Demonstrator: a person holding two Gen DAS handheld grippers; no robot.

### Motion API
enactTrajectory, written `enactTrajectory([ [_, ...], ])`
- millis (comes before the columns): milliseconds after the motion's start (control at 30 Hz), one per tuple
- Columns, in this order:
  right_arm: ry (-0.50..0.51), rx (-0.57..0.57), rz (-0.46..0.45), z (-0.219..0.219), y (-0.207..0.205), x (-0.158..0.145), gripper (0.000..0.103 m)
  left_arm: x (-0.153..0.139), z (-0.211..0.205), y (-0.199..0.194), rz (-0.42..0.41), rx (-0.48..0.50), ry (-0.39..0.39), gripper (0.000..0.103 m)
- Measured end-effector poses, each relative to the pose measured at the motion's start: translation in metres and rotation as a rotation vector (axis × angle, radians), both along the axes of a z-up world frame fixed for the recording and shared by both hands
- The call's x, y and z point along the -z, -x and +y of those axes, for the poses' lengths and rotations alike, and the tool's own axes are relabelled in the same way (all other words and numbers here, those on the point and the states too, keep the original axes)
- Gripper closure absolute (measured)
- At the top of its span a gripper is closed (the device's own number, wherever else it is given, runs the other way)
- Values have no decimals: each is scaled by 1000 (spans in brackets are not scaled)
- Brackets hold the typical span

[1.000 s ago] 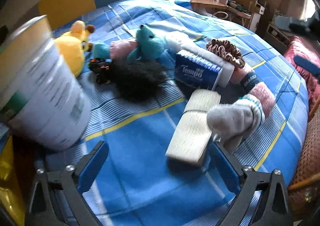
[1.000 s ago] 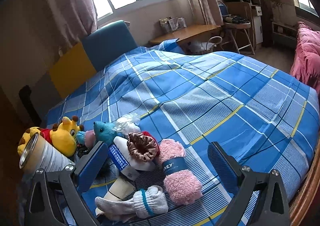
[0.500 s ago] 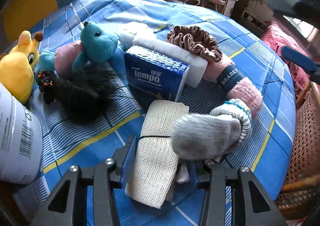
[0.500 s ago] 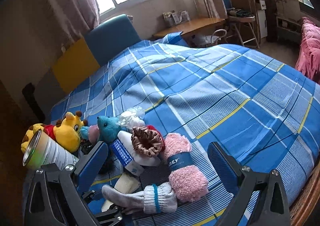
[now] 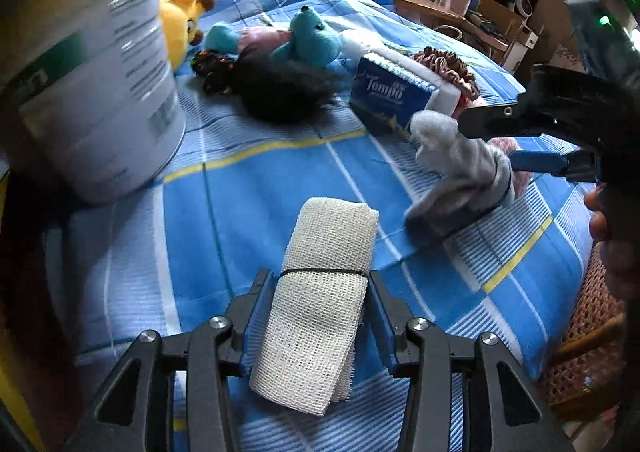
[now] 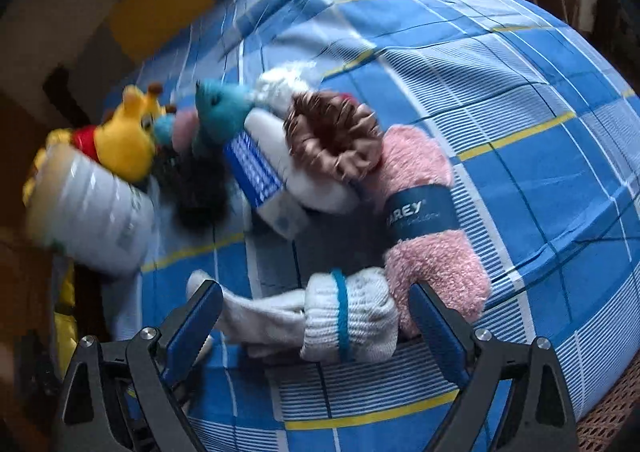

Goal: Organize soft objects
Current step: 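Grasp the white knit glove with the right tool while the left tool lifts the cloth, then carry the beige cloth into the gold tray and open the left tool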

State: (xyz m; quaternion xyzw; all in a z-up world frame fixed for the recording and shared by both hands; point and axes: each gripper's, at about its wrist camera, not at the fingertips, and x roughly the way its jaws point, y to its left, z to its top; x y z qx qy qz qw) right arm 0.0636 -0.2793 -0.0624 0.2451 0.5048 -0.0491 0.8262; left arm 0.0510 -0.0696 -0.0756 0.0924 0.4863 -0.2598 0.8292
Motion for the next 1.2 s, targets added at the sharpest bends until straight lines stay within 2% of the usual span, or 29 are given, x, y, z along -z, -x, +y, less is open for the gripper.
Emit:
enactTrajectory([
  [133,73,-55,50,14,-4,8,7,7,-11,9,-59,16,-52,54],
  [300,213,-120,91,32,-7,14,9,8,-5,12,-83,9,-21,57],
  [333,238,-137,96,36,-8,15,13,8,-4,12,-91,7,-21,60],
  [400,318,-158,126,43,-7,19,42,7,-1,9,-94,-7,-21,65],
  [433,360,-162,140,46,-6,21,42,5,2,10,-86,-18,-16,70],
  [533,367,-170,139,49,-5,22,45,-3,12,11,-58,-36,35,72],
  [733,347,-160,148,49,-4,24,45,-31,33,26,-107,-44,101,72],
  [867,337,-153,147,44,-7,24,45,-51,54,34,-132,-84,145,72],
  [1067,330,-153,148,35,-9,28,44,-83,107,31,-169,-237,211,72],
  [1200,330,-151,145,37,-9,29,44,-96,150,13,-196,-382,194,71],
])
